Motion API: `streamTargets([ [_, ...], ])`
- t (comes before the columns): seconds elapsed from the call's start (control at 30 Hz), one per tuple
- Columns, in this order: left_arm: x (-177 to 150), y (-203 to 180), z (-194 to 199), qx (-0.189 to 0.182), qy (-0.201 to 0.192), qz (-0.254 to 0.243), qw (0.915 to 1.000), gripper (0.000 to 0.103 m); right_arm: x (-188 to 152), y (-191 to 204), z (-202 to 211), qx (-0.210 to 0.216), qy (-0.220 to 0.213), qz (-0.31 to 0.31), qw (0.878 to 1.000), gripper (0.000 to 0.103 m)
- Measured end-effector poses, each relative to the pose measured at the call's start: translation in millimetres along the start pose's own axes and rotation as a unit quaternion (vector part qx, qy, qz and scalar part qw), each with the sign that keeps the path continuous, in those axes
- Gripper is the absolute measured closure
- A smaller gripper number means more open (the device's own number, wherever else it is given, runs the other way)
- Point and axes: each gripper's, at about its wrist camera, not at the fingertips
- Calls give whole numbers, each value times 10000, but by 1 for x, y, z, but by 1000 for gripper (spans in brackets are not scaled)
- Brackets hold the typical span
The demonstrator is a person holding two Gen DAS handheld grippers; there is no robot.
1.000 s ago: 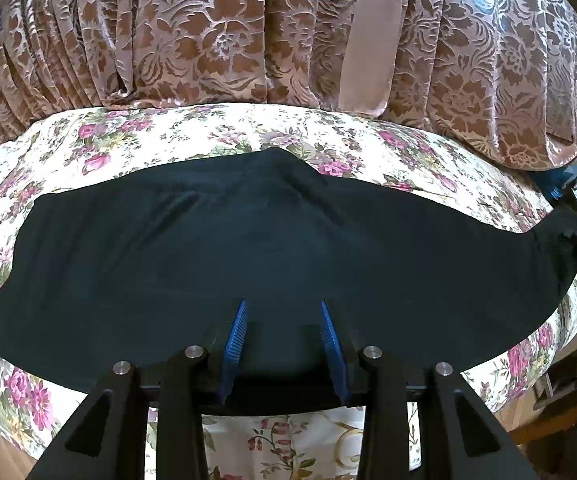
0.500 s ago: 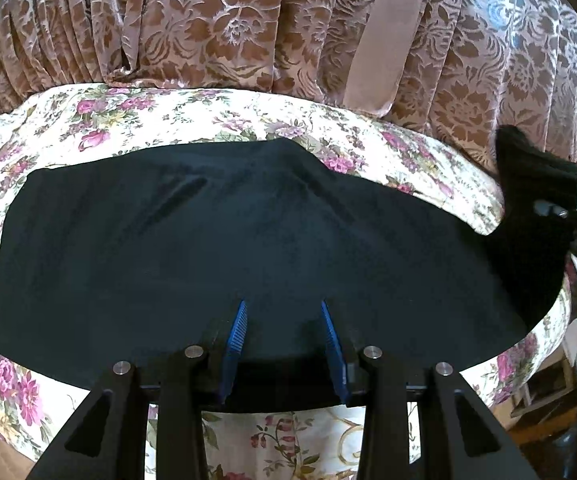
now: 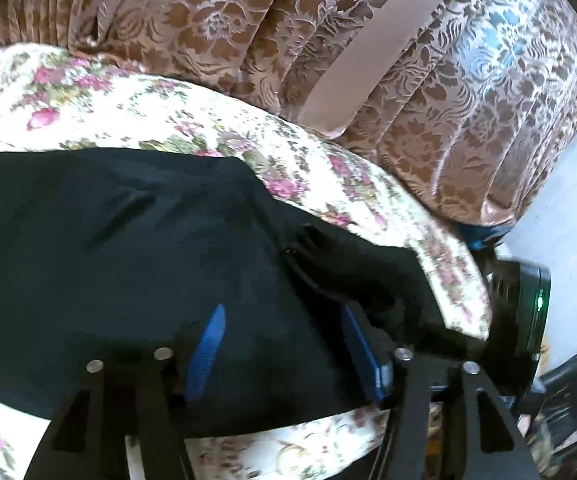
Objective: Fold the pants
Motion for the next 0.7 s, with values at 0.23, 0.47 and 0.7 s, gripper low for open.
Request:
streamTargets([
  [0.23,12,6,-28,-777,450,696,9935,32,-25,-13,46,857,-264,-303,9955,43],
  [0.47,9,-2,-65,-984,1010,910,9858,31,-68,-87,122,-13,-914,-1225,9882,43],
  [0.7,6,-19,-86,-949,1293,805,9838,40,-104,-152,132,-583,-1038,-2473,9616,54],
])
Point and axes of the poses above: each gripper's, at about its wrist camera, not at the fingertips, and z roughly against the way its jaws point, y to its left, x to its top, and after that the axes turned 1 degree about x, right-handed
